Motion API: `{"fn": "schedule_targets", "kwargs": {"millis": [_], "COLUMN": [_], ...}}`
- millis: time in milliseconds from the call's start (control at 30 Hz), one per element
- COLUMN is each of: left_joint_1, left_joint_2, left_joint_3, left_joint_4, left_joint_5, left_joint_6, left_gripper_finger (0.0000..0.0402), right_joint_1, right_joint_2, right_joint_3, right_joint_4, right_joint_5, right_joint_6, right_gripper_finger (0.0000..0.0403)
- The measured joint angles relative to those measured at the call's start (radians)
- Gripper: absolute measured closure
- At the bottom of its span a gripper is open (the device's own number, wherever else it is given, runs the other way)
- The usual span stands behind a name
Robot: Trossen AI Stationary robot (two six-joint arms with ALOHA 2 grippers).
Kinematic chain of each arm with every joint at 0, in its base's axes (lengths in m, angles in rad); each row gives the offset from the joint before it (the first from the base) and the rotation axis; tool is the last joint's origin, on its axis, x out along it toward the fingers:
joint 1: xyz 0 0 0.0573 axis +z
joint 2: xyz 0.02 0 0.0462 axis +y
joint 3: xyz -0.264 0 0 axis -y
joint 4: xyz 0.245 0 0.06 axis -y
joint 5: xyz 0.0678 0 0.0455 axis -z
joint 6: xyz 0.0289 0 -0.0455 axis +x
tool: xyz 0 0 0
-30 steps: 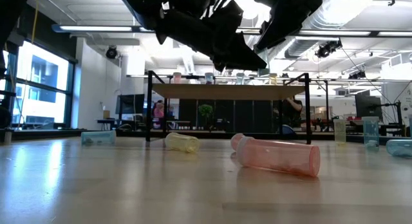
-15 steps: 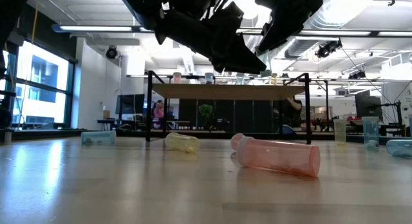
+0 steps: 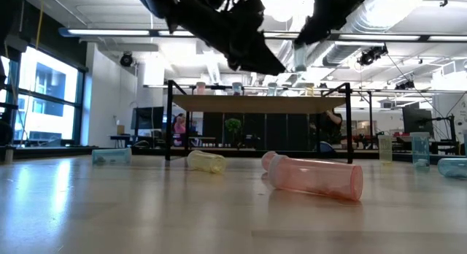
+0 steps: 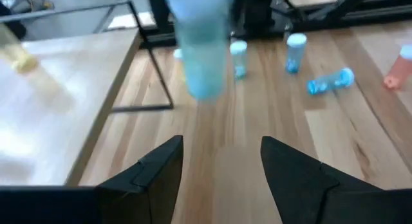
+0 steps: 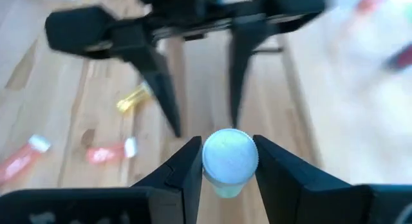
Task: Pick and place medicine bottles onto shelf by color
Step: Put the green pill bottle on the shelf aligned with the other green pill bottle
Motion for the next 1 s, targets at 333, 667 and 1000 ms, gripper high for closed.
{"fn": "schedule_targets", "kwargs": {"millis": [333,667,1000], "left_joint_1": [0.032,0.053,0.070], "left_joint_2": [-0.044,-0.063,-0.183], "left_joint_3": [-0.029,-0.138,-0.271], "left_joint_4": [-0.022,0.055,0.140], "left_joint_5": [0.045,0.052,0.048], "left_joint_6": [-0.009,-0.073,-0.095], "left_gripper_finger": [0.0202,0.0202,0.0202], "right_joint_1": [-0.148,-0.344,-0.380], "right_joint_2": [-0.138,-0.070,0.128], "right_joint_3": [0.000,0.000,0.000], "right_joint_4": [0.173,0.292,0.304], "right_joint_5": [0.047,-0.150,-0.213], "right_joint_6": [-0.111,-0.061,-0.042], "right_gripper_finger": [0.0289,0.0289,0.0289]}}
